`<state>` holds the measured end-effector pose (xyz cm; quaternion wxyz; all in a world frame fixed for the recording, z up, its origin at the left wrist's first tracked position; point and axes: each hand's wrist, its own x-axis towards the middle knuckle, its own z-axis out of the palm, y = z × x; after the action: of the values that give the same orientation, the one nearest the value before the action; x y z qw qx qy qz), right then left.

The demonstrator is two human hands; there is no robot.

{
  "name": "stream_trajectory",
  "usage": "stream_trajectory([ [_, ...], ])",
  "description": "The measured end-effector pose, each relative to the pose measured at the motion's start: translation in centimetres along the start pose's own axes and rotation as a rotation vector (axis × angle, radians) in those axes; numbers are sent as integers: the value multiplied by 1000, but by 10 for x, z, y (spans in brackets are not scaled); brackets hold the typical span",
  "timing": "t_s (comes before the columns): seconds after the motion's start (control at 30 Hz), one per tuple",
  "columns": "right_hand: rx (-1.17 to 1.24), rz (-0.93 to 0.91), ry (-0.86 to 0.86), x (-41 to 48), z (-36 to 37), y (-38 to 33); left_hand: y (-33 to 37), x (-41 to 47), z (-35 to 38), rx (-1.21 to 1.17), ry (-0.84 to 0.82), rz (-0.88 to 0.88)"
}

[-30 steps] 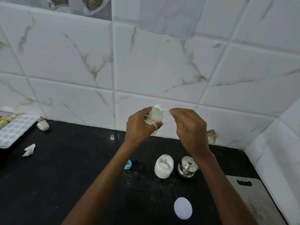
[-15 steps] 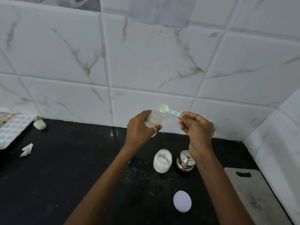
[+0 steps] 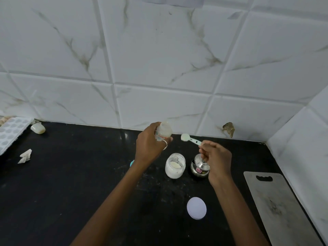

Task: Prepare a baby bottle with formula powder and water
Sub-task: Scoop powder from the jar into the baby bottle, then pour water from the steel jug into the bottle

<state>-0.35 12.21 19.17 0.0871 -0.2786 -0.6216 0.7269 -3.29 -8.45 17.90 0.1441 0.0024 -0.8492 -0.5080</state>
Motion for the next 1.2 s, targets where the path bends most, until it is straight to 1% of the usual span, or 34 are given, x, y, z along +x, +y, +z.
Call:
stream_trajectory([
  [0.13,-194,23,54,12,-7,44,-10,-6,3,2,-5,-5],
  [0.27,-355,-32,43,24,-2,73,-17,-12,5,-10,-10,-11],
  [0.5,-613,-220,-69,42,16,96,-33,-19,13,6,-7,-34],
  [0.8,-945,-470,-154,52,33,111,-43,-26,22,7,-9,-59],
  [0.97,-1229,-543,-223,57,35,117,-47,-28,26,6,-17,-70],
  [1.03,-1192,-558,-217,61,33,119,-47,-27,28,8,-17,-74],
  [1.13,-952,-580,-208,67,24,115,-46,-26,30,4,-19,-74],
  [1.2,-831,-577,-158,74,13,108,-44,-25,34,-12,-23,-81],
])
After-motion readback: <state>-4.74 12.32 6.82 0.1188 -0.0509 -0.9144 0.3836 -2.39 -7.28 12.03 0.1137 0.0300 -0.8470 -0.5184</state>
